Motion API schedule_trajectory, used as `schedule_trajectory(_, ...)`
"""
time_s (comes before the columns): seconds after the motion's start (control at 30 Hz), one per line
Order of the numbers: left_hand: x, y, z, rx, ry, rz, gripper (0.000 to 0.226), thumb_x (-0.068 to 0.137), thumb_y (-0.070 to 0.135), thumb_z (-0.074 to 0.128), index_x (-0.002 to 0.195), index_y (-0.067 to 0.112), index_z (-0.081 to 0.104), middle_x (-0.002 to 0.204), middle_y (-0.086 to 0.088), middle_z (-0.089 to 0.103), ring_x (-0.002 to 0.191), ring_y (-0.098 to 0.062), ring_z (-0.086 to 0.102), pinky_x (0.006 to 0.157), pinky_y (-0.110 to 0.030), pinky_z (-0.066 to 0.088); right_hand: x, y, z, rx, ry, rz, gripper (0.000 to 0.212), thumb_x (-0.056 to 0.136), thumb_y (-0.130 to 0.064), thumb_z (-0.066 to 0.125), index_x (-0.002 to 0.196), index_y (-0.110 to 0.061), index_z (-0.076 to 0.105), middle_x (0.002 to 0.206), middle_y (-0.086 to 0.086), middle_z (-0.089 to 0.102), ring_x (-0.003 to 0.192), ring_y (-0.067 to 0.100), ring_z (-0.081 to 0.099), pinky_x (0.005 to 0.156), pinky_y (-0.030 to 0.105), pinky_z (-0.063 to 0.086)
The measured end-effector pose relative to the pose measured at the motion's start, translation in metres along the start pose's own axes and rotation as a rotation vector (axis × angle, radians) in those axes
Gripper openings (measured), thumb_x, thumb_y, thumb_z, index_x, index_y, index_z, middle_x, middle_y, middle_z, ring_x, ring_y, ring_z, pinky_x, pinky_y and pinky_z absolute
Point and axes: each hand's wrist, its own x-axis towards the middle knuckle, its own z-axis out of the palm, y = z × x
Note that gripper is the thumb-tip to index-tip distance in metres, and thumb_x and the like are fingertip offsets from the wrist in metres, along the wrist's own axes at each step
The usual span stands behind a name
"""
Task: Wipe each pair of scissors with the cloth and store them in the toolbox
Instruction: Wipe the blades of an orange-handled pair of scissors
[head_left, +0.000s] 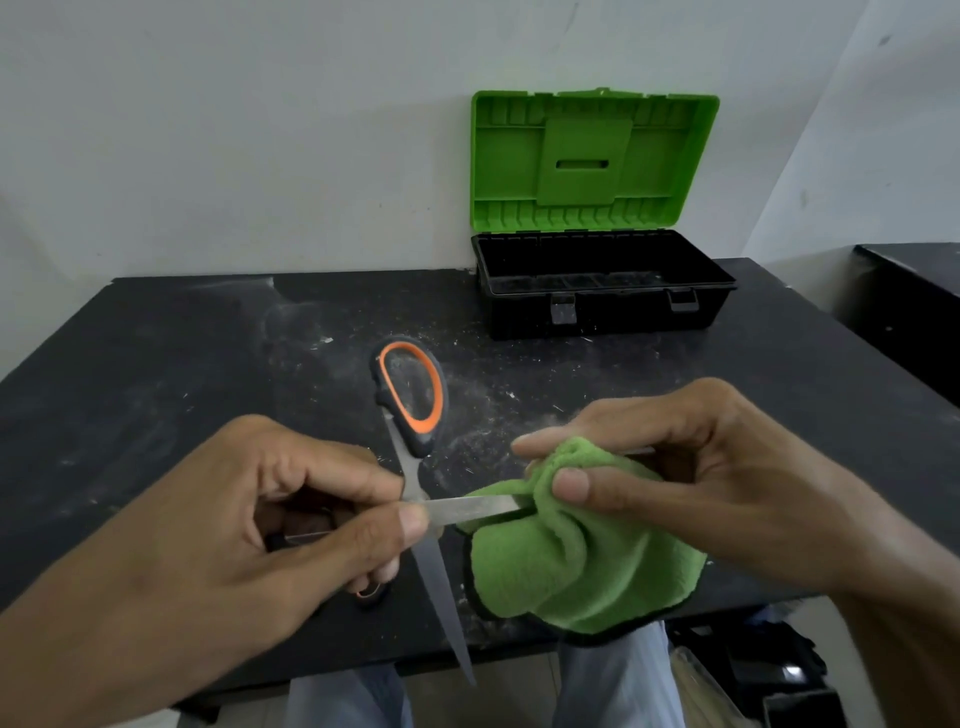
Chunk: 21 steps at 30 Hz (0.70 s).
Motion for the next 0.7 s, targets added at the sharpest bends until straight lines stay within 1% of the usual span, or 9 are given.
schedule_trajectory(0.1, -0.001, -0.003, 0.002, 0.008, 0.007, -0.008, 0.035, 0.081, 0.047, 0.065, 0.061, 0.019, 0.073, 0.056, 0.004, 0.064, 0.048, -0.003, 0.060, 0.051, -0.009, 0.044, 0.003, 0.003, 0.008, 0.004, -0.010, 0.038, 0.020, 0.092, -0.028, 0.073, 0.107, -0.022, 0.085, 0.121, -0.020, 0.078, 0.122, -0.001, 0.068, 0.103, 0.021, 0.055)
schedule_trajectory(0.2, -0.001, -0.006, 0.002, -0.028, -0.001, -0.054, 0.037, 0.080, 0.048, 0.065, 0.062, 0.016, 0.073, 0.057, 0.002, 0.065, 0.049, -0.003, 0.059, 0.050, -0.010, 0.044, 0.006, 0.005, 0.016, 0.004, 0.044, 0.106, 0.024, 0.089, -0.037, 0.072, 0.107, -0.027, 0.085, 0.120, -0.027, 0.076, 0.113, -0.004, 0.072, 0.097, 0.018, 0.057)
schedule_trajectory(0.27, -0.001, -0.007, 0.002, -0.057, -0.011, -0.104, 0.042, 0.078, 0.052, 0.065, 0.065, 0.014, 0.074, 0.057, 0.001, 0.065, 0.051, -0.004, 0.059, 0.050, -0.010, 0.043, 0.007, 0.008, 0.020, -0.009, 0.064, 0.156, 0.026, 0.087, -0.043, 0.072, 0.106, -0.030, 0.084, 0.114, -0.022, 0.079, 0.104, 0.001, 0.076, 0.095, 0.028, 0.062)
schedule_trajectory(0.37, -0.002, -0.011, 0.002, -0.082, -0.004, -0.177, 0.047, 0.075, 0.058, 0.066, 0.066, 0.013, 0.074, 0.057, -0.004, 0.065, 0.051, -0.014, 0.057, 0.049, -0.018, 0.040, 0.007, 0.010, 0.025, 0.002, 0.131, 0.236, 0.035, 0.081, -0.057, 0.074, 0.095, -0.027, 0.083, 0.094, -0.004, 0.084, 0.086, 0.019, 0.081, 0.084, 0.053, 0.065)
schedule_trajectory(0.47, -0.001, -0.014, 0.003, -0.150, -0.006, -0.241, 0.050, 0.071, 0.058, 0.069, 0.068, 0.009, 0.074, 0.056, -0.009, 0.062, 0.052, -0.023, 0.048, 0.050, -0.029, 0.034, 0.005, 0.011, 0.028, 0.004, 0.166, 0.227, 0.045, 0.082, -0.064, 0.072, 0.091, -0.021, 0.083, 0.087, 0.005, 0.083, 0.080, 0.031, 0.080, 0.076, 0.062, 0.063)
schedule_trajectory(0.53, -0.001, -0.014, 0.004, -0.186, -0.027, -0.272, 0.052, 0.070, 0.057, 0.071, 0.069, 0.005, 0.073, 0.055, -0.010, 0.061, 0.052, -0.023, 0.044, 0.050, -0.032, 0.030, 0.004, 0.012, 0.031, 0.005, 0.159, 0.203, 0.042, 0.087, -0.059, 0.071, 0.084, -0.018, 0.081, 0.080, 0.011, 0.080, 0.072, 0.039, 0.076, 0.066, 0.062, 0.060)
schedule_trajectory(0.6, -0.001, -0.015, 0.004, -0.204, -0.054, -0.280, 0.050, 0.070, 0.055, 0.071, 0.066, 0.005, 0.073, 0.054, -0.009, 0.060, 0.050, -0.021, 0.043, 0.049, -0.031, 0.029, 0.003, 0.015, 0.030, 0.003, 0.139, 0.162, 0.041, 0.094, -0.052, 0.071, 0.074, -0.016, 0.076, 0.069, 0.015, 0.072, 0.061, 0.043, 0.067, 0.053, 0.057, 0.055)
schedule_trajectory(0.63, -0.001, -0.015, 0.004, -0.215, -0.071, -0.268, 0.047, 0.071, 0.054, 0.071, 0.063, 0.008, 0.072, 0.052, -0.007, 0.059, 0.048, -0.019, 0.043, 0.048, -0.029, 0.029, 0.002, 0.016, 0.028, 0.011, 0.122, 0.138, 0.043, 0.096, -0.048, 0.072, 0.070, -0.014, 0.073, 0.063, 0.014, 0.067, 0.054, 0.040, 0.061, 0.047, 0.051, 0.050)
schedule_trajectory(0.7, -0.001, -0.015, 0.005, -0.248, -0.099, -0.231, 0.040, 0.073, 0.052, 0.071, 0.059, 0.015, 0.073, 0.052, -0.003, 0.060, 0.049, -0.013, 0.049, 0.048, -0.024, 0.034, 0.000, 0.016, 0.024, 0.050, 0.095, 0.100, 0.044, 0.097, -0.044, 0.072, 0.064, -0.015, 0.067, 0.056, 0.006, 0.056, 0.046, 0.028, 0.049, 0.045, 0.040, 0.041)
